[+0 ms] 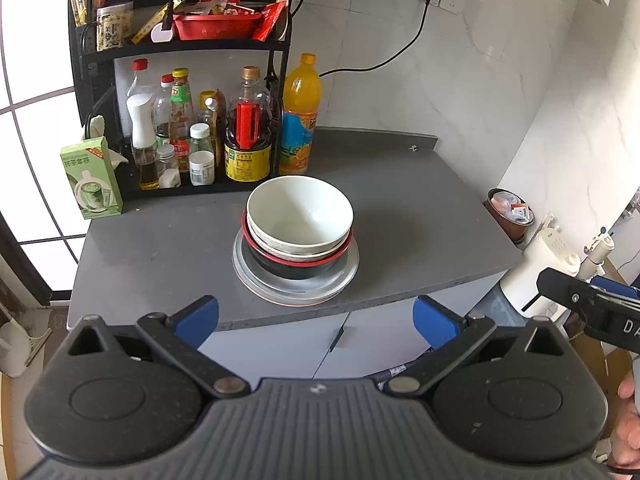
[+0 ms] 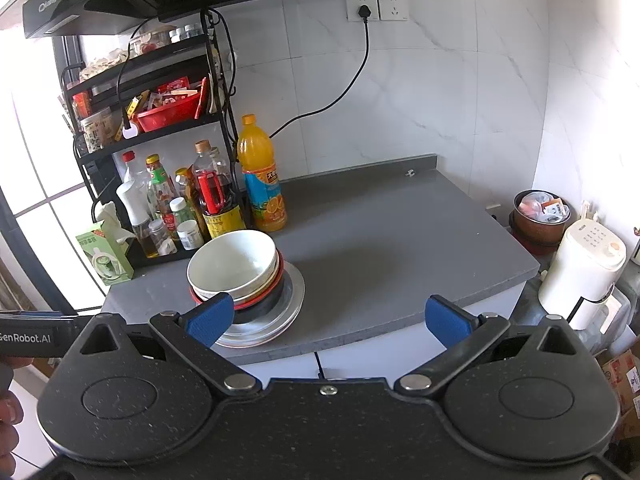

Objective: Organize plates and bowls

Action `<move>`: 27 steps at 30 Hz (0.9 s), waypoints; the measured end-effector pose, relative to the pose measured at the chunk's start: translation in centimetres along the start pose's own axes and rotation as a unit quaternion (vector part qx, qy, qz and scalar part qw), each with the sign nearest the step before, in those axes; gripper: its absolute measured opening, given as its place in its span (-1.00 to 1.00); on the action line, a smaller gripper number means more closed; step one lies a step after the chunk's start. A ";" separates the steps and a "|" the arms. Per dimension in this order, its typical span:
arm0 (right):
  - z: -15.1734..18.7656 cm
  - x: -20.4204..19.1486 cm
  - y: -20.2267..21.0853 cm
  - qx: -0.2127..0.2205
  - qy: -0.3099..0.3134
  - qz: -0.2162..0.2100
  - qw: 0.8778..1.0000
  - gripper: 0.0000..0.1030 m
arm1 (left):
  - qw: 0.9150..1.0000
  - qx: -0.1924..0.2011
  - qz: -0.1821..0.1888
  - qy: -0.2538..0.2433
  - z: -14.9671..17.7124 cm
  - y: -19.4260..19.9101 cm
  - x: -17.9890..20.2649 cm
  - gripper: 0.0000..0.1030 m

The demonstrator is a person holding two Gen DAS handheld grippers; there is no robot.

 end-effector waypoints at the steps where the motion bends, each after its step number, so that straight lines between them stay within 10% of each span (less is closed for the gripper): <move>1: 0.0 0.0 0.0 0.000 0.000 0.000 1.000 0.99 | 1.000 0.000 -0.001 -0.001 0.0 -0.1 0.0 0.99; 27: -0.1 0.1 -0.5 -0.001 -0.002 0.001 1.000 0.99 | 1.000 -0.001 -0.002 -0.015 -0.4 -0.5 -0.1 0.99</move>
Point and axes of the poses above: each gripper's, at about its wrist camera, not at the fingertips, and y roughly against the way its jaws point, x to its right, z to its underside, the point moved 2 cm from there along -y, roughly the way its jaws point, and after that the axes turned 8 degrees about -x, right-handed, at the moved point
